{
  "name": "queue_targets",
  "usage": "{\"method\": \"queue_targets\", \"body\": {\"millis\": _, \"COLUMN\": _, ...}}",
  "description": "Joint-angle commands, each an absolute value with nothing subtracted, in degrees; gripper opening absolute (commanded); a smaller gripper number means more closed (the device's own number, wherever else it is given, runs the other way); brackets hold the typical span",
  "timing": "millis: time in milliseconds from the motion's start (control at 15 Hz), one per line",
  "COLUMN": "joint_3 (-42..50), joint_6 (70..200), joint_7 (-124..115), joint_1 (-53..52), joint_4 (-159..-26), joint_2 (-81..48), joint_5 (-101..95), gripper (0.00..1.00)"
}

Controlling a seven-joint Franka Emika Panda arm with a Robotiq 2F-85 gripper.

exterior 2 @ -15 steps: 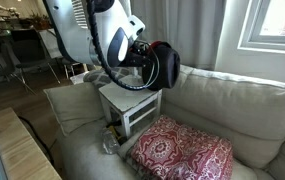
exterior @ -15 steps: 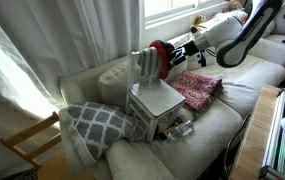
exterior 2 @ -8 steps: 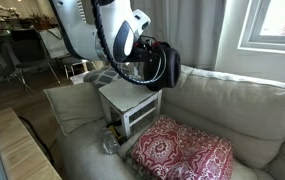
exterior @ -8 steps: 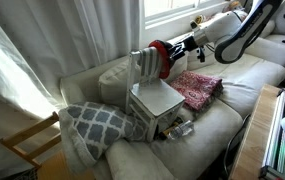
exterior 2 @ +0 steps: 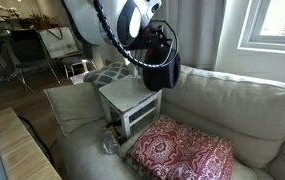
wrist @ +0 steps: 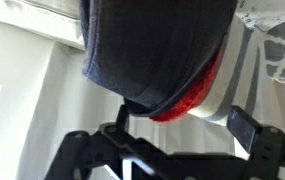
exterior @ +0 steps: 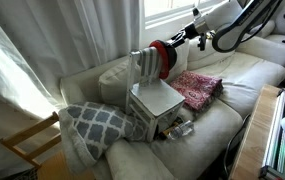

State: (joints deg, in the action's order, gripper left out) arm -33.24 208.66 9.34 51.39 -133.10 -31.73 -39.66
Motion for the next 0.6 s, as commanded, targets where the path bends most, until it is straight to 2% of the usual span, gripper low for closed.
{"method": "queue_targets", "body": {"millis": 0, "joint_3": -30.45, "joint_6": 207.14, "joint_7": 9.21, "joint_1": 46.94, "joint_4": -131.85, "joint_2": -29.52, "joint_5": -29.93, "gripper": 1.0}}
{"method": "queue_targets", "body": {"millis": 267, "joint_3": -27.87, "joint_6": 206.78, "joint_7": 10.23, "joint_1": 42.23, "joint_4": -130.36, "joint_2": -29.29, "joint_5": -20.83, "gripper": 0.95}}
{"method": "queue_targets", "body": {"millis": 533, "joint_3": -25.93, "joint_6": 205.48, "joint_7": 10.31, "joint_1": 38.46, "joint_4": -129.56, "joint_2": -29.44, "joint_5": -15.2, "gripper": 0.82}}
